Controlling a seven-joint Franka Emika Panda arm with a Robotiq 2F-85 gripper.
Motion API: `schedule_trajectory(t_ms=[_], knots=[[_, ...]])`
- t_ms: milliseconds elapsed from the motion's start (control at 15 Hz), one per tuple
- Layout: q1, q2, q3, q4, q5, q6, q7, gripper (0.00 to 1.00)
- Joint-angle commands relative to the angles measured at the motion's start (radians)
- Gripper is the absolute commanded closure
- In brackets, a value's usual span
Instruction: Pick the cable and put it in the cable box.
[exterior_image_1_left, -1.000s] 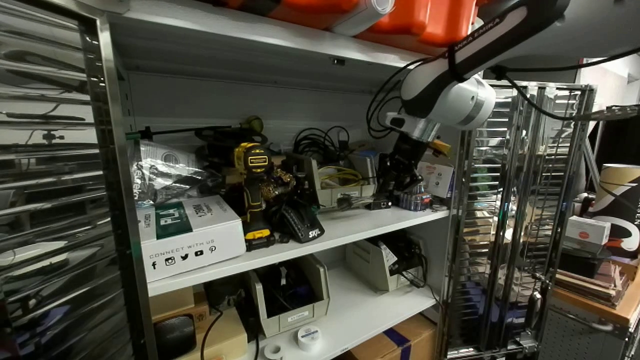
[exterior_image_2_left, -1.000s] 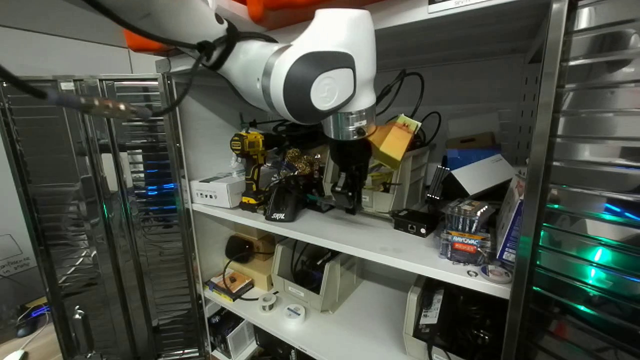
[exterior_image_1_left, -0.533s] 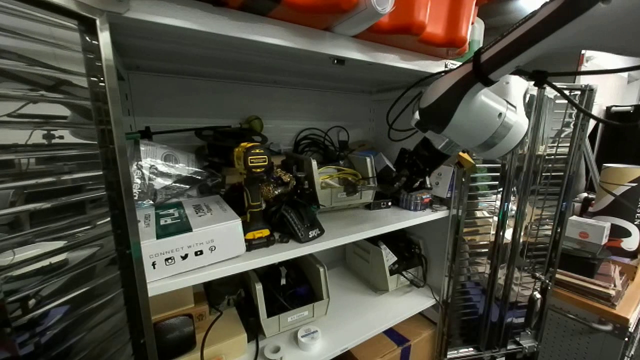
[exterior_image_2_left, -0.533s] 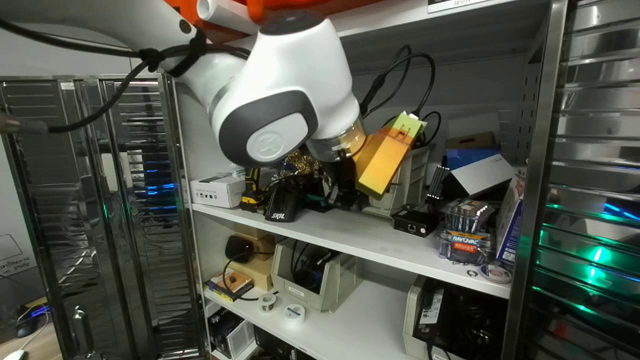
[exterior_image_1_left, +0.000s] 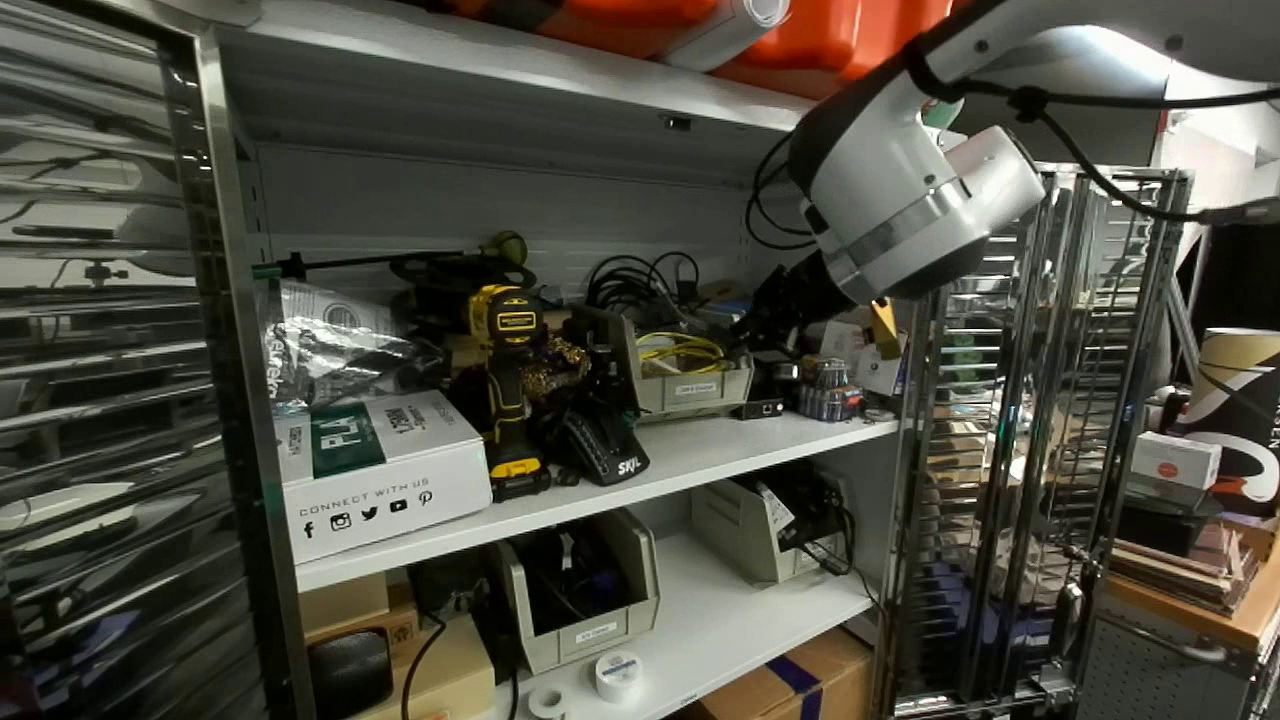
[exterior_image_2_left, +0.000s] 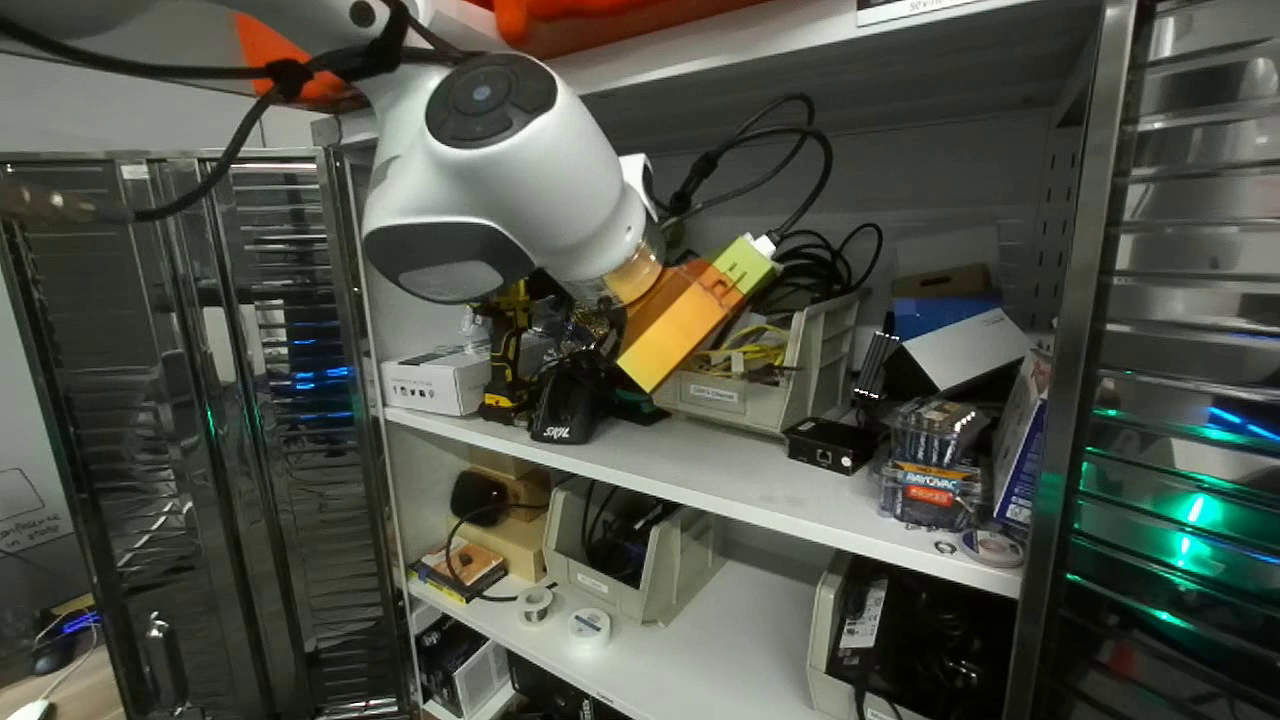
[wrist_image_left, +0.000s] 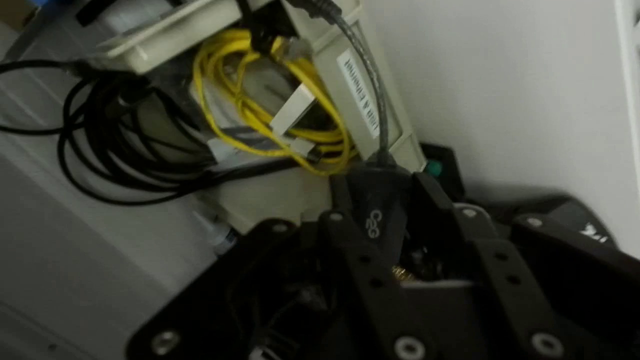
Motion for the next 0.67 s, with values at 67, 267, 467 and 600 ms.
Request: schedule_trajectory(t_ms=[67, 267, 467, 600], knots=[[0.017, 0.121, 0.037, 0.287, 0.359, 0.055, -0.287, 0.88], [0.011, 0.189, 0.027, 0.447, 0.572, 0.033, -0.518, 0.89], [0.047, 0.237, -0.025, 0.512, 0.492, 0.025, -0.452, 0.88], [0.071, 0.270, -0.050, 0.536, 0.488, 0.032, -0.463, 0.88]])
